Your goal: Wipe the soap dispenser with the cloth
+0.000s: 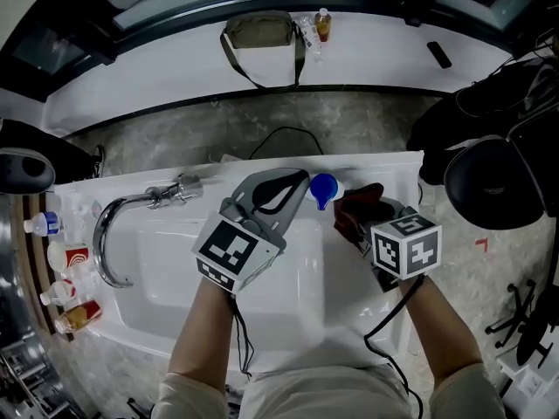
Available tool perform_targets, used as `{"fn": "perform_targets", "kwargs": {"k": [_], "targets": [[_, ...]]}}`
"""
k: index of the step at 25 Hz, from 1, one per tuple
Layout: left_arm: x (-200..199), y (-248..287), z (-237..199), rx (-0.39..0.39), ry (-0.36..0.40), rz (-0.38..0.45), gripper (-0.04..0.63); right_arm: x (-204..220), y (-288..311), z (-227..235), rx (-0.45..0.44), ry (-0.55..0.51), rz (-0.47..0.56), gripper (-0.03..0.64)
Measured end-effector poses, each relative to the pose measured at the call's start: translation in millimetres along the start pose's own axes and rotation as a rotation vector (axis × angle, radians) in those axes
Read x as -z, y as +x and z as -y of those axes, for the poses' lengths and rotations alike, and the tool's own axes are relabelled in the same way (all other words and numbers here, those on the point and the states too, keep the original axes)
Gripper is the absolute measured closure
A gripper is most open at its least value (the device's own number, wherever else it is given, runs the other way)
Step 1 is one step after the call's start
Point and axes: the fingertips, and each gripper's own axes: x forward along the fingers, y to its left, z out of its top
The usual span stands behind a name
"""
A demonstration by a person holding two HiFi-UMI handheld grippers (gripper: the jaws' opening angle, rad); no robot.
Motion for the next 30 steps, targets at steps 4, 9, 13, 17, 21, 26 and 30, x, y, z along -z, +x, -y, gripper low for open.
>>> {"fn": "perform_targets", "kwargs": {"k": [4, 9, 13, 17, 21, 26, 30], "targets": [[0, 0, -1, -0.034, -0.025, 0.019, 0.595, -38, -15, 19, 0.103, -0.140, 0.071, 0.538], [-2, 1, -2, -0.056, -0.052, 0.042, 0.595, -35, 5, -2, 0.088, -0.294, 0.015, 0.538], [-7, 1, -6, -0.080, -0.043, 0.071, 0.595, -9, 16, -24, 0.054, -0.338, -0.034, 0.538], [-5, 3, -2, -0.068, -0.042, 0.056, 0.595, 7, 13, -43, 0.011, -0.380, -0.057, 0.538], [-8, 6, -2, -0.059, -0.017, 0.063, 0.595, 26, 3, -61, -0.082, -0.378, -0.099, 0.538], [-5, -1, -10, -0.125, 0.001, 0.040, 0.595, -14, -16, -12, 0.018, -0.383, -0.025, 0.538], [-1, -22, -11, -0.221, -0.099, 0.091, 0.595, -65, -12, -6, 0.022, -0.568, 0.039, 0.538]]}}
